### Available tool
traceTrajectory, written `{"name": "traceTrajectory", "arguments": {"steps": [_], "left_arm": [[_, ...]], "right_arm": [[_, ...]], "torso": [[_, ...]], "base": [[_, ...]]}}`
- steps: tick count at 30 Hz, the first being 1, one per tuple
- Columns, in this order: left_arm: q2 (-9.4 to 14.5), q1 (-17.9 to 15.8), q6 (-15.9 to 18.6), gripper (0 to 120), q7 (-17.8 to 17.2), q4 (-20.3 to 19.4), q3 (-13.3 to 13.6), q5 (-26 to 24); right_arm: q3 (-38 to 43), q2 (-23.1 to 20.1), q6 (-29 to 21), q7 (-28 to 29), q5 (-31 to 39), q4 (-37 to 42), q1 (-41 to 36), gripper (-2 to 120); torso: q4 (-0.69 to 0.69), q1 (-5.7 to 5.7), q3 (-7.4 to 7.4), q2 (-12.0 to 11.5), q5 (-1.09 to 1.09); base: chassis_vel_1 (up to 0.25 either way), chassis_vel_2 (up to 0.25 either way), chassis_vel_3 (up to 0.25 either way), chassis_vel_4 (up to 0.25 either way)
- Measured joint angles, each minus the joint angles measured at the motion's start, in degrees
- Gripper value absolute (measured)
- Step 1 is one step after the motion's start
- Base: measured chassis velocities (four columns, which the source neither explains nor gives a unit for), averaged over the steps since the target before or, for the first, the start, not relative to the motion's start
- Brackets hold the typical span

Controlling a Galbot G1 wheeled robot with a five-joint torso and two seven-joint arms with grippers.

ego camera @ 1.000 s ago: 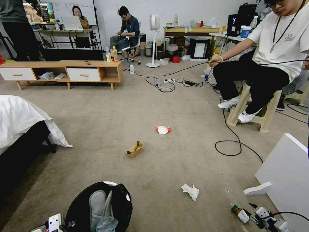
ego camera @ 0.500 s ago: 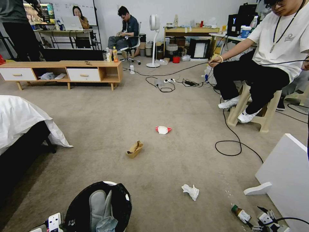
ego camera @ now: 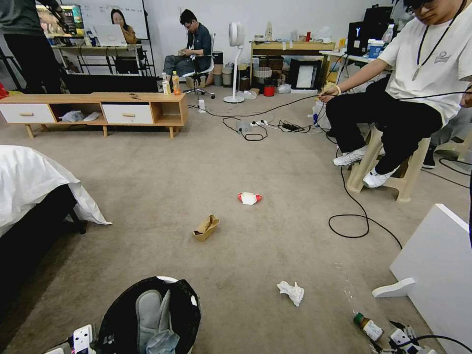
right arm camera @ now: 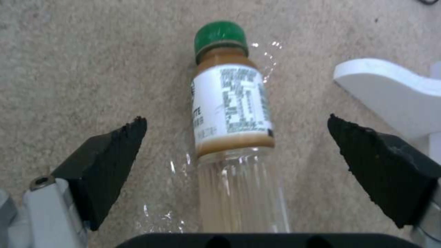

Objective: Pick up the trash bin and place the garbage on the floor into it.

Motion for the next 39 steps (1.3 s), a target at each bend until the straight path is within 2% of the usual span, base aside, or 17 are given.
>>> {"name": "traceTrajectory", "arguments": {"steps": [15, 29, 36, 38, 39], "left_arm": [[-0.2, 0.1, -0.2, 2, 0.0, 0.4, 0.0, 0.4], [0.1, 0.1, -0.1, 2, 0.0, 0.5, -0.1, 0.3], [0.2, 0.1, 0.0, 2, 0.0, 0.5, -0.4, 0.0], [0.3, 0.1, 0.0, 2, -0.1, 0.5, -0.5, 0.0], [0.3, 0.1, 0.0, 2, -0.1, 0.5, -0.5, 0.0]], "right_arm": [[-0.5, 1.8, 0.8, 0.1, -1.8, -6.4, 3.3, 100], [-1.7, 3.0, 0.9, 0.3, -2.1, -8.6, 5.5, 100], [-2.7, 4.2, 1.5, 0.6, -2.4, -10.6, 7.0, 83], [-3.1, 4.8, 1.9, 0.6, -2.7, -11.8, 7.9, 73], [-3.1, 4.8, 1.9, 0.6, -2.7, -11.8, 7.9, 73]], "torso": [[0.0, 0.0, 0.0, 0.0, 0.0], [0.0, 0.0, 0.0, 0.0, -0.01], [-0.06, 0.0, 0.0, 0.0, -0.1], [-0.06, 0.0, 0.0, 0.0, -0.1], [-0.06, 0.0, 0.0, 0.0, -0.1]], "base": [[0.0, 0.0, 0.0, 0.0], [0.0, 0.0, 0.0, 0.0], [0.0, 0.0, 0.0, 0.0], [0.0, 0.0, 0.0, 0.0], [0.0, 0.0, 0.0, 0.0]]}}
